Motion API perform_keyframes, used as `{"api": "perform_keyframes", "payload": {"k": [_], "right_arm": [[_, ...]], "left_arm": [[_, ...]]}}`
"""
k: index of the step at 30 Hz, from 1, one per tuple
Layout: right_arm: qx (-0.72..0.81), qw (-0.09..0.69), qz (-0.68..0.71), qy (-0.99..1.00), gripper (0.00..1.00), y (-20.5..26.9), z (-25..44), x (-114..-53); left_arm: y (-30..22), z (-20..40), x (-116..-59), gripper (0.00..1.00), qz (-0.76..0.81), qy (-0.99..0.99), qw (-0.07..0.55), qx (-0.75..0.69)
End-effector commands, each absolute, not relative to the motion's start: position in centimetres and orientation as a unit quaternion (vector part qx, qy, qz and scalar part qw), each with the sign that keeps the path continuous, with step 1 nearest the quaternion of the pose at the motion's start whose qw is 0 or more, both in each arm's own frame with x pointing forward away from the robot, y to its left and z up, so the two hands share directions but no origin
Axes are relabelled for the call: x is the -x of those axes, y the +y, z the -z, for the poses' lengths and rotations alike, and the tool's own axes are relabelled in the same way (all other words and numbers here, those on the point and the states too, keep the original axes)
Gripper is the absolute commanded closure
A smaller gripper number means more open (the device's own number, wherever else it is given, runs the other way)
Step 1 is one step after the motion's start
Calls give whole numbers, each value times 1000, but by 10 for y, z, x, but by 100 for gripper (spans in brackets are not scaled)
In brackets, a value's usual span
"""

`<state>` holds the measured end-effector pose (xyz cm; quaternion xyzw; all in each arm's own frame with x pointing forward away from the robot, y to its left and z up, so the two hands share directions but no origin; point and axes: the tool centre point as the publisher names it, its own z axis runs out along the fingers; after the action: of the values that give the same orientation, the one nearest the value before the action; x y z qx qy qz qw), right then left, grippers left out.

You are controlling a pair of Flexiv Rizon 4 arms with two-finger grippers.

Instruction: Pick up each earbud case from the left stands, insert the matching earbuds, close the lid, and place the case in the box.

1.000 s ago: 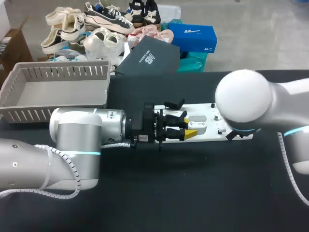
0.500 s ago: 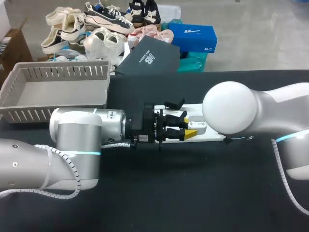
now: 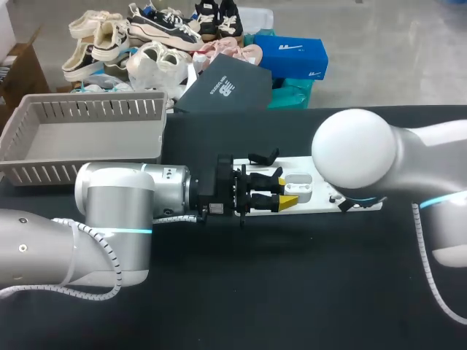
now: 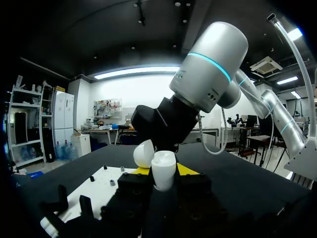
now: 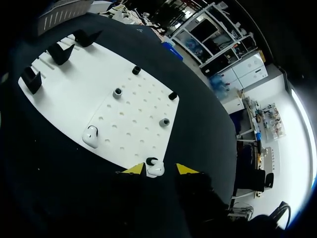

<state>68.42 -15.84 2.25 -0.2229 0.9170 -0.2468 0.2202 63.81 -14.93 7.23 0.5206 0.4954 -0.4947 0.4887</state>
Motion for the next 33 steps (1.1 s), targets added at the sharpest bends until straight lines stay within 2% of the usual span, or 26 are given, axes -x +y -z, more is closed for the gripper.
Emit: {"api": "perform_keyframes", "payload": {"k": [1, 8, 9, 10, 15, 26, 27, 29, 33], "right_arm": [[221, 217, 247, 918, 66, -158, -22, -684], [222, 212, 244, 920, 68, -156, -18, -685], [222, 211, 244, 920, 70, -156, -18, -685], [222, 211, 244, 920, 78, -157, -18, -685], [221, 209, 246, 921, 73, -157, -16, -686], [222, 204, 248, 921, 79, -157, -15, -687], [222, 204, 248, 921, 80, -157, -15, -687], [222, 204, 248, 920, 96, -157, -15, -687], [223, 203, 249, 920, 100, -158, -13, -688]], "left_arm": [[-149, -72, -636, 100, 493, 496, 491, -519], [-149, -72, -636, 100, 493, 496, 491, -519], [-149, -72, -636, 100, 493, 496, 491, -519], [-149, -72, -636, 100, 493, 496, 491, -519], [-149, -72, -636, 100, 493, 496, 491, -519], [-149, -72, -636, 100, 493, 496, 491, -519], [-149, -72, -636, 100, 493, 496, 491, -519], [-149, -72, -636, 100, 493, 496, 491, -519], [-149, -72, -636, 100, 493, 496, 491, -519]]}}
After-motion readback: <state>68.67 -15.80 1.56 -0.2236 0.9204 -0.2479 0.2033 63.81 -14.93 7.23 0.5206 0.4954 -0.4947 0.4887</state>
